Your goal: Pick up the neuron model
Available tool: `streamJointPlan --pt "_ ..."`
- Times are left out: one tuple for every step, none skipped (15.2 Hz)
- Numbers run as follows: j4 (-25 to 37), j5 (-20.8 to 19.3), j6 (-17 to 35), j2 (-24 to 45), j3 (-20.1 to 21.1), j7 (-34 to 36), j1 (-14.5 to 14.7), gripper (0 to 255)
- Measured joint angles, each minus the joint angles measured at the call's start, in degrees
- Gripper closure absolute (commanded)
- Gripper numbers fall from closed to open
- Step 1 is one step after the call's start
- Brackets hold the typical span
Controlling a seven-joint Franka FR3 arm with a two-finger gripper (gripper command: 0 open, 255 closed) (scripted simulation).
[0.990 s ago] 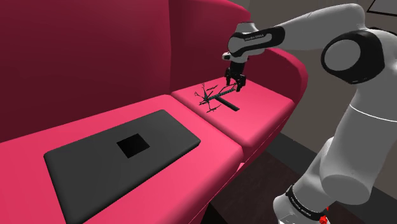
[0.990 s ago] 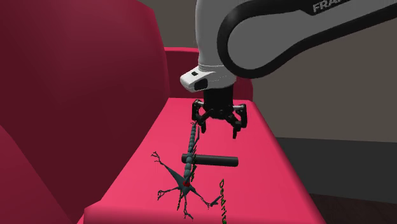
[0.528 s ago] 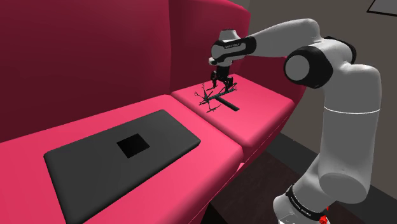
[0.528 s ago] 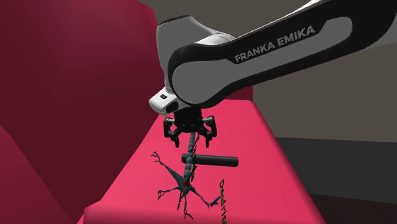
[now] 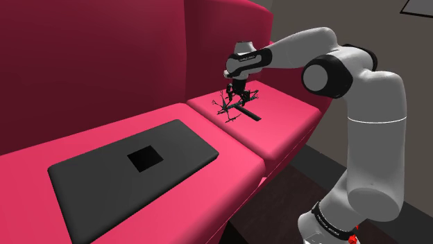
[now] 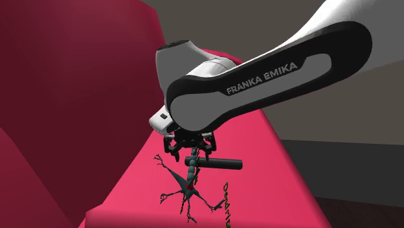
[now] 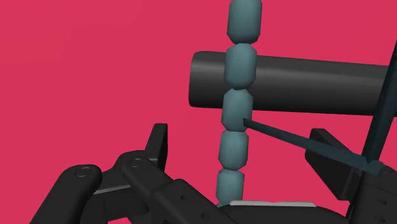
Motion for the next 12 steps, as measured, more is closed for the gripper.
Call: streamJointPlan --pt "-0.2 0.0 0.3 0.1 0.0 0.0 0.0 255" --pt "-0.4 0.0 0.5 0.1 0.0 0.0 0.0 255" --pt "-0.5 0.0 0.6 0.1 0.0 0.0 0.0 255" --pt "-0.5 0.0 0.6 0.1 0.0 0.0 0.0 255" --pt "-0.5 0.0 0.6 0.1 0.0 0.0 0.0 255" --pt "-0.5 0.0 0.6 0.0 0.0 0.0 0.0 255" --pt "-0.6 0.0 0.7 0.0 0.0 0.0 0.0 255" --pt "-0.6 0.0 0.7 0.0 0.0 0.0 0.0 255" --pt "-0.6 0.0 0.7 0.0 0.0 0.0 0.0 255" --pt "-0.6 0.0 0.7 0.0 0.0 0.0 0.0 255" --pt "-0.4 0.1 0.6 0.1 0.0 0.0 0.0 255" --pt "-0.3 0.0 0.3 0.0 0.0 -0.1 0.0 255"
